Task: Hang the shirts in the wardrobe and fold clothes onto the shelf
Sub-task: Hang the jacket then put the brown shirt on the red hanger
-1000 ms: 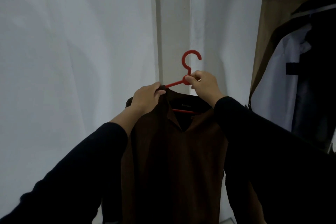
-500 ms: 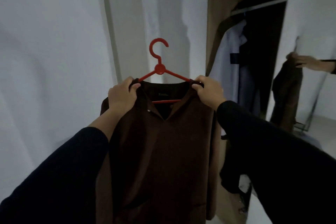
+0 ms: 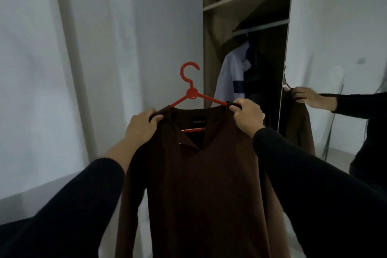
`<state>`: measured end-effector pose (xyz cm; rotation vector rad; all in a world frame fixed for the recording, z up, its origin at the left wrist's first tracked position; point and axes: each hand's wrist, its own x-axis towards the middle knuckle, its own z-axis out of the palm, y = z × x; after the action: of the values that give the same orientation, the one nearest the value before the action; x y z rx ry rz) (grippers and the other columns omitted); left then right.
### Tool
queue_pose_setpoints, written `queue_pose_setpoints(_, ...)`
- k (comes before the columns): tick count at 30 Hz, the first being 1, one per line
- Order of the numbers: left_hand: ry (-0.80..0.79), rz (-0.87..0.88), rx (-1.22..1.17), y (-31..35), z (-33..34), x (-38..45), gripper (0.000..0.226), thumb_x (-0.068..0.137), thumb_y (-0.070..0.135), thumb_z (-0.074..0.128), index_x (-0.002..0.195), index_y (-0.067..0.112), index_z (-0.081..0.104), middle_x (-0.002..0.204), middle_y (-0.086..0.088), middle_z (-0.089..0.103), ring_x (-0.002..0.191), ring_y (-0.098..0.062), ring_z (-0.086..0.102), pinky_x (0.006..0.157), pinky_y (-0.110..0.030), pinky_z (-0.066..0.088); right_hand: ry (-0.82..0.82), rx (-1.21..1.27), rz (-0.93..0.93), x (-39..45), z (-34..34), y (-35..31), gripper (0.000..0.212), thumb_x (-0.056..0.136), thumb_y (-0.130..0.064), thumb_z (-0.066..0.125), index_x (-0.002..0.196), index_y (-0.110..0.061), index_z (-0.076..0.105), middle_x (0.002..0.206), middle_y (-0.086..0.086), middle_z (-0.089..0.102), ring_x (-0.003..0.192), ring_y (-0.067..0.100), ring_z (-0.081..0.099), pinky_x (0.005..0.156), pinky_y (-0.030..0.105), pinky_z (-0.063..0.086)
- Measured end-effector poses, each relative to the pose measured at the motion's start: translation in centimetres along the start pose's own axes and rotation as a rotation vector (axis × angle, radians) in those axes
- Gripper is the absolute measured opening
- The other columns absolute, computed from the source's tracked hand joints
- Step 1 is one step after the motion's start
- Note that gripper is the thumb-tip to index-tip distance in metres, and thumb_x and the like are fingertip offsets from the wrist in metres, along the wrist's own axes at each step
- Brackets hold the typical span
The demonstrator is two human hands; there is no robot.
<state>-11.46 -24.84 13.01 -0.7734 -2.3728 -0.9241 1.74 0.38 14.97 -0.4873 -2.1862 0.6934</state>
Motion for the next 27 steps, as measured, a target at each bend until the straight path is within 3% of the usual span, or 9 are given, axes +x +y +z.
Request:
queue_pose_setpoints(3, 0.033, -0.055, -0.061, 1.0, 2.2, 1.9, 0.020, 0.098, 0.033, 0.045, 0.091, 0.018, 0.058, 0.077, 0.000, 0.057, 0.071, -0.016, 0.053, 0.057, -0.021, 0.034, 0.001, 0.015, -0.016, 2.4, 0.0, 1.7, 0.015, 0.097, -0.030, 0.049, 0.102, -0.025, 0.063, 0.105, 0.000, 0.060, 0.104, 0.024, 0.055, 0.101, 0.049, 0.032)
queue_pose_setpoints(8, 0.077, -0.105, -0.147, 2.6, 5.1, 4.6, 0.020, 0.099, 0.028, 0.043, 0.092, 0.014, 0.055, 0.071, 0.002, 0.049, 0.064, -0.011, 0.047, 0.055, -0.020, 0.033, -0.013, 0.030, -0.017, 5.4, -0.2, 3.2, 0.017, 0.097, -0.030, 0.050, 0.106, -0.025, 0.064, 0.109, 0.000, 0.060, 0.109, 0.024, 0.053, 0.104, 0.048, 0.029)
queue_pose_setpoints(12, 0.110, -0.108, -0.163, 3.0, 6.5, 6.6, 0.021, 0.099, 0.030, 0.043, 0.092, 0.015, 0.056, 0.071, 0.000, 0.051, 0.067, -0.017, 0.049, 0.052, -0.022, 0.033, 0.001, 0.049, -0.009, 7.4, 0.0, 4.4, 0.007, 0.095, -0.031, 0.053, 0.089, -0.030, 0.057, 0.091, -0.006, 0.055, 0.104, 0.023, 0.056, 0.102, 0.050, 0.035)
queue_pose_setpoints(15, 0.147, -0.108, -0.132, 2.9, 7.3, 8.2, 0.022, 0.099, 0.032, 0.044, 0.092, 0.017, 0.058, 0.072, 0.001, 0.052, 0.067, -0.016, 0.050, 0.051, -0.023, 0.031, -0.036, 0.034, 0.033, 8.7, 0.5, 5.0, 0.005, 0.094, -0.035, 0.054, 0.091, -0.030, 0.056, 0.092, -0.005, 0.056, 0.106, 0.025, 0.056, 0.102, 0.050, 0.037)
queue_pose_setpoints(17, 0.178, -0.098, -0.092, 3.0, 7.9, 9.4, 0.022, 0.098, 0.032, 0.044, 0.092, 0.016, 0.059, 0.073, 0.000, 0.054, 0.069, -0.018, 0.052, 0.053, -0.024, 0.031, -0.053, -0.064, 0.056, 9.6, 1.1, 5.2, 0.014, 0.094, -0.036, 0.054, 0.106, -0.029, 0.058, 0.109, 0.001, 0.058, 0.117, 0.026, 0.050, 0.104, 0.049, 0.033)
queue_pose_setpoints(20, 0.229, -0.094, -0.068, 3.6, 9.0, 10.9, 0.023, 0.098, 0.031, 0.045, 0.093, 0.014, 0.060, 0.075, -0.002, 0.056, 0.070, -0.017, 0.052, 0.054, -0.024, 0.032, 0.070, -0.227, 0.010, 10.9, 2.0, 4.5, 0.034, 0.094, -0.040, 0.052, 0.124, -0.024, 0.056, 0.127, 0.006, 0.051, 0.124, 0.027, 0.041, 0.100, 0.049, 0.032)
queue_pose_setpoints(22, 0.252, -0.097, -0.087, 3.9, 9.8, 12.1, 0.025, 0.098, 0.031, 0.045, 0.095, 0.012, 0.062, 0.078, -0.003, 0.057, 0.073, -0.017, 0.052, 0.063, -0.026, 0.036, 0.108, -0.239, -0.009, 11.9, 3.2, 3.5, 0.034, 0.095, -0.042, 0.049, 0.116, -0.020, 0.063, 0.121, 0.007, 0.055, 0.118, 0.027, 0.045, 0.096, 0.047, 0.035)
queue_pose_setpoints(27, 0.261, -0.073, -0.115, 4.0, 11.8, 15.9, 0.027, 0.098, 0.033, 0.044, 0.097, 0.013, 0.062, 0.080, -0.002, 0.057, 0.079, -0.022, 0.057, 0.070, -0.029, 0.039, -0.060, 0.028, 0.164, 15.5, 6.8, 1.3, 0.048, 0.089, -0.056, 0.045, 0.104, -0.018, 0.069, 0.111, 0.006, 0.066, 0.107, 0.028, 0.058, 0.098, 0.047, 0.042)
